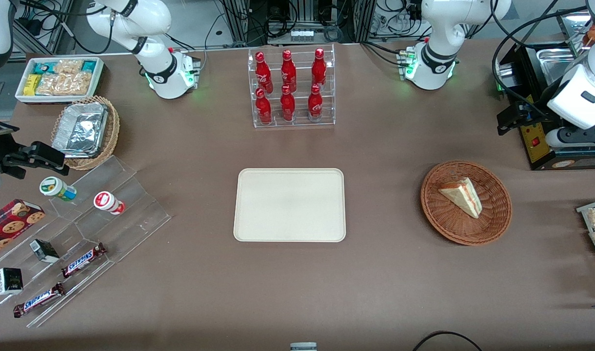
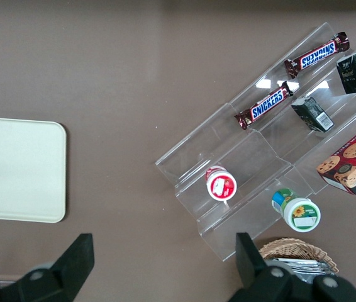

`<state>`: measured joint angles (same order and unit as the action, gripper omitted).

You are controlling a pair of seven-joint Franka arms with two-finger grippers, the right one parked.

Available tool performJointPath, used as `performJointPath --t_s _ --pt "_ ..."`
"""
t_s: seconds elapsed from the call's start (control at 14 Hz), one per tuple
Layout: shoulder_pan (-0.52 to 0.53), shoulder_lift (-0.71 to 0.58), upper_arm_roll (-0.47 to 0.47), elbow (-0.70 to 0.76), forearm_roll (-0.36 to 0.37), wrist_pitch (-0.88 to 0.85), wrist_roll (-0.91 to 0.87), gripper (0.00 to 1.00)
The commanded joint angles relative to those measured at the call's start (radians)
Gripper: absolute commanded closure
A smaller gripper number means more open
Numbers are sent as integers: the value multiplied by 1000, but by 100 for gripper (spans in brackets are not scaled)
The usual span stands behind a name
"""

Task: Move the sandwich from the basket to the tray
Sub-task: 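Move the left gripper from rest toward the wicker basket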

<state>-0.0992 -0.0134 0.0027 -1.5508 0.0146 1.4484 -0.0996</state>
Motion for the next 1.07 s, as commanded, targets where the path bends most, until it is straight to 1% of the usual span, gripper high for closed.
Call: performJointPath --t_s 0.0,0.57,0.86,1.0 --pt "-2 4 0 25 -12 -17 -6 0" --pt "13 18 10 0 -10 -2 -2 0" --pt "73 39 13 -26 -8 9 -20 0" --pt "90 78 13 -43 -11 12 -54 0"
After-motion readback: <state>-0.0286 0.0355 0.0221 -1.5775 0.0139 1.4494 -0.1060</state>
